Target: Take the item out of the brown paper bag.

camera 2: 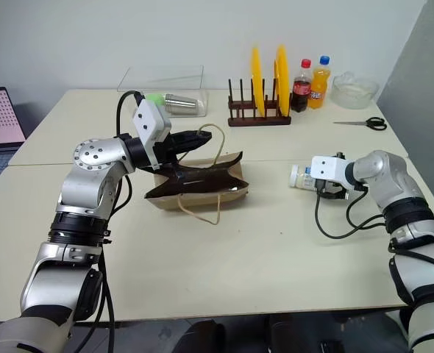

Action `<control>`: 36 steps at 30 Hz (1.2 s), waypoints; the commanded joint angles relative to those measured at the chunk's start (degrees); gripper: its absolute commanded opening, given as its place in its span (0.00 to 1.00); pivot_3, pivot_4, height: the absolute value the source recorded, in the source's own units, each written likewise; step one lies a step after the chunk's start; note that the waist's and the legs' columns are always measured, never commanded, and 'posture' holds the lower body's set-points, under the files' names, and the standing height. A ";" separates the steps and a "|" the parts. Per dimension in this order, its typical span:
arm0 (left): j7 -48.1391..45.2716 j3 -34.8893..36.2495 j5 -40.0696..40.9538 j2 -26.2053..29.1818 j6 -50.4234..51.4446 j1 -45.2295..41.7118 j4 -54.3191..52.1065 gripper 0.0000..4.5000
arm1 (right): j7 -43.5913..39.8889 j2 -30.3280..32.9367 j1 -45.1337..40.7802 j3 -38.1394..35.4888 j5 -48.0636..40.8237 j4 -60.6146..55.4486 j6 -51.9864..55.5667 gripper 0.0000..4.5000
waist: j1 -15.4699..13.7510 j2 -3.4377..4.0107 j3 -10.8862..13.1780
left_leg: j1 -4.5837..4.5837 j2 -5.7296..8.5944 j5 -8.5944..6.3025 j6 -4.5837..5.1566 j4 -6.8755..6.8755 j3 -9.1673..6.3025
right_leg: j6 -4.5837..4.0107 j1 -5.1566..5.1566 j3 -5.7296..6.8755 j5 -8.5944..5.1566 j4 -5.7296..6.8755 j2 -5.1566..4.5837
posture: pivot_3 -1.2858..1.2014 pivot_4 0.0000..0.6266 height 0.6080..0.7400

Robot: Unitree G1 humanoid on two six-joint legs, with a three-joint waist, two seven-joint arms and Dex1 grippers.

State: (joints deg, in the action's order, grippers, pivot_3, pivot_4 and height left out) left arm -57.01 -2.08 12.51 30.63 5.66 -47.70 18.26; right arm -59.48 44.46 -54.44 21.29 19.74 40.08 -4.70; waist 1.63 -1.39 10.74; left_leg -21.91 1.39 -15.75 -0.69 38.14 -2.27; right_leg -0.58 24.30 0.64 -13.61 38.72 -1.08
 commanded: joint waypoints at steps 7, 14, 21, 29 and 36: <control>0.05 0.95 -0.24 0.57 -1.83 -1.71 0.91 0.00 | -6.68 6.92 20.57 -24.06 -24.60 -47.96 20.84 0.99 | -0.44 0.00 0.00 | 0.02 -0.01 -0.01 0.01 0.00 -0.19 | 0.02 -0.13 0.14 -0.01 -0.09 0.00 | 0.52 0.24 1.00; -1.77 0.24 -1.05 1.16 -2.42 -4.21 5.51 0.00 | 8.56 -6.93 40.65 -30.30 -38.20 -78.93 34.88 0.99 | -0.57 0.00 0.00 | 0.07 0.00 0.00 0.00 0.09 -0.25 | 0.31 -0.17 0.15 -0.18 0.06 0.01 | 0.52 0.24 1.00; -4.16 -0.21 -3.09 2.08 -4.40 -7.55 11.67 0.34 | 21.60 -17.96 41.56 -16.99 -33.67 -83.86 36.35 1.00 | -0.47 -0.05 -0.03 | 0.10 0.02 0.00 -0.01 0.13 -0.27 | 0.33 -0.17 0.15 -0.19 0.10 0.01 | 0.52 0.24 1.00; -4.11 1.96 -2.72 5.18 -4.34 -7.34 9.27 0.89 | 23.42 -18.53 39.17 -14.49 -32.48 -79.84 33.07 1.00 | -0.25 -0.05 -0.03 | 0.06 0.02 0.00 -0.01 0.09 -0.30 | 0.33 -0.13 0.18 -0.19 0.07 0.02 | 0.52 0.24 1.00; -0.65 8.85 3.10 10.61 7.49 -1.26 -4.14 0.89 | 22.32 -16.96 38.19 -16.36 -33.11 -75.76 30.06 1.00 | -0.03 -0.05 -0.03 | 0.07 0.01 0.00 0.00 0.05 -0.32 | 0.33 -0.13 0.18 -0.20 0.05 0.02 | 0.52 0.24 1.00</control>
State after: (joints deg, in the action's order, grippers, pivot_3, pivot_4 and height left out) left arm -59.31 3.59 13.25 39.94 9.51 -49.69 18.60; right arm -37.01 27.20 -15.19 6.41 -12.64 -35.25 27.49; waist 1.60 -1.44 10.71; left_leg -21.84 1.41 -15.76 -0.69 38.19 -2.59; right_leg -0.25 24.16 0.82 -13.81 38.78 -1.07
